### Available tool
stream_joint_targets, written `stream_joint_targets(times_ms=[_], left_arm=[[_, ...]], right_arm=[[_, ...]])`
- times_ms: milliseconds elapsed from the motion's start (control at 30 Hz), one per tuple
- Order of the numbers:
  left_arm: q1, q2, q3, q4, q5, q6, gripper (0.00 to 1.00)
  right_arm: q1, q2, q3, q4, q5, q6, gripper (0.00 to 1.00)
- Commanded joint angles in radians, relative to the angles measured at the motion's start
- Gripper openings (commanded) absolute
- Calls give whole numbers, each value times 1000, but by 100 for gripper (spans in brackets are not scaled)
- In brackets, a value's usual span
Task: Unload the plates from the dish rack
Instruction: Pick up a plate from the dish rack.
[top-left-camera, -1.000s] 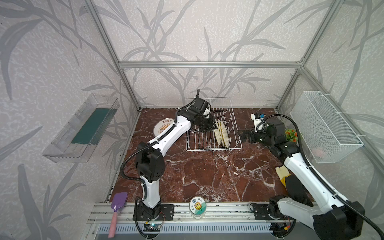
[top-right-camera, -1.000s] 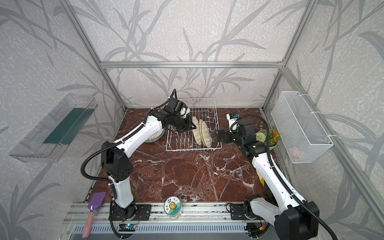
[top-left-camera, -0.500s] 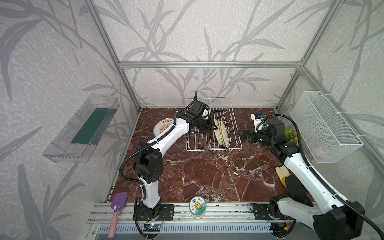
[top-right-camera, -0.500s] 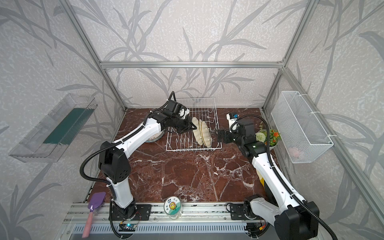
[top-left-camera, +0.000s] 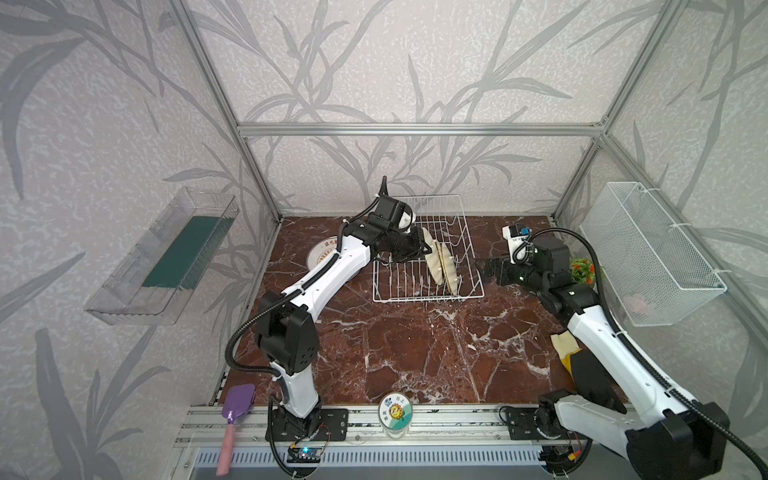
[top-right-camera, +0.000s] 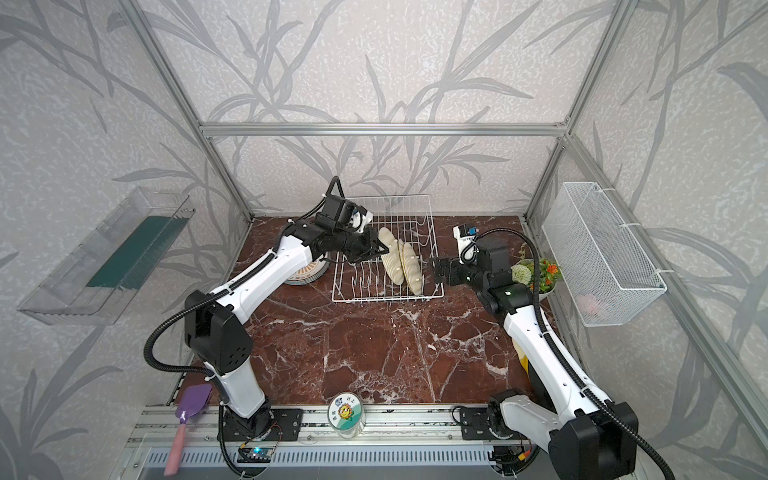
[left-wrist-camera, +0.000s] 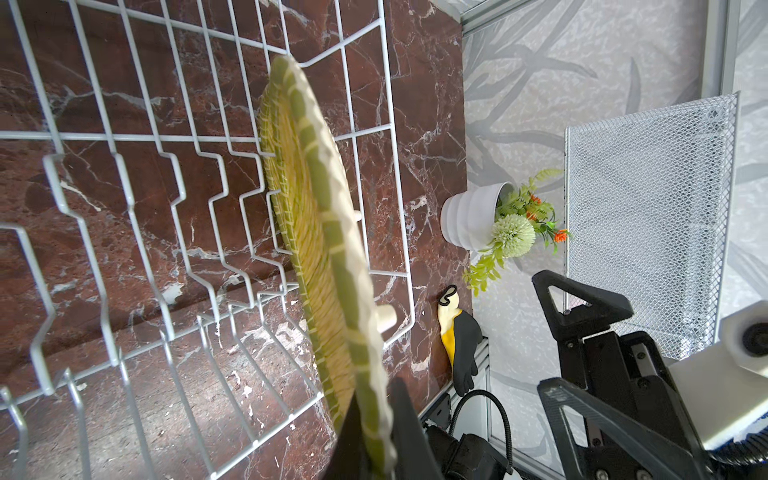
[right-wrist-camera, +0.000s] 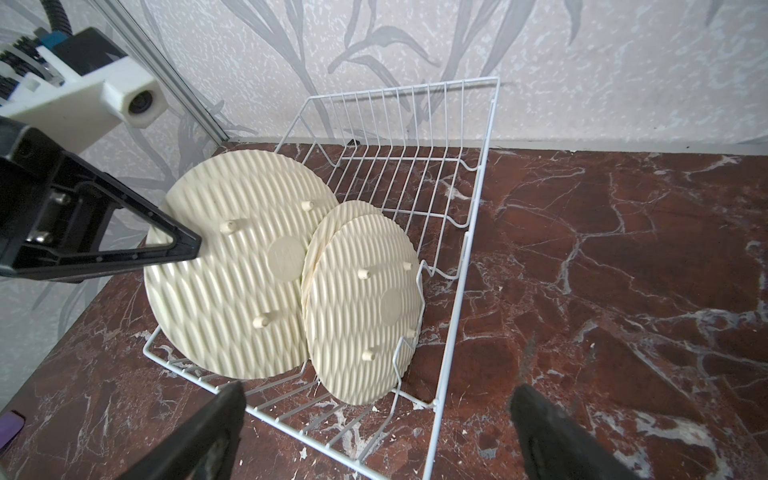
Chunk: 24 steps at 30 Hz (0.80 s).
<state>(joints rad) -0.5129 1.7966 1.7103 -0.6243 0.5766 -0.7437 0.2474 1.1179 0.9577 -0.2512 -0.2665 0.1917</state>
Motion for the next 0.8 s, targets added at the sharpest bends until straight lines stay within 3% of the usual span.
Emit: stream_joint_targets(times_ms=[0,767], left_arm=[[3,-42,30,-34,-6,40,0],[3,-119,114,-123,-105,129,0]], right_arm=[[-5,-3,4,18,-23,6,99],[-5,4,50,-11,-17,59,99]])
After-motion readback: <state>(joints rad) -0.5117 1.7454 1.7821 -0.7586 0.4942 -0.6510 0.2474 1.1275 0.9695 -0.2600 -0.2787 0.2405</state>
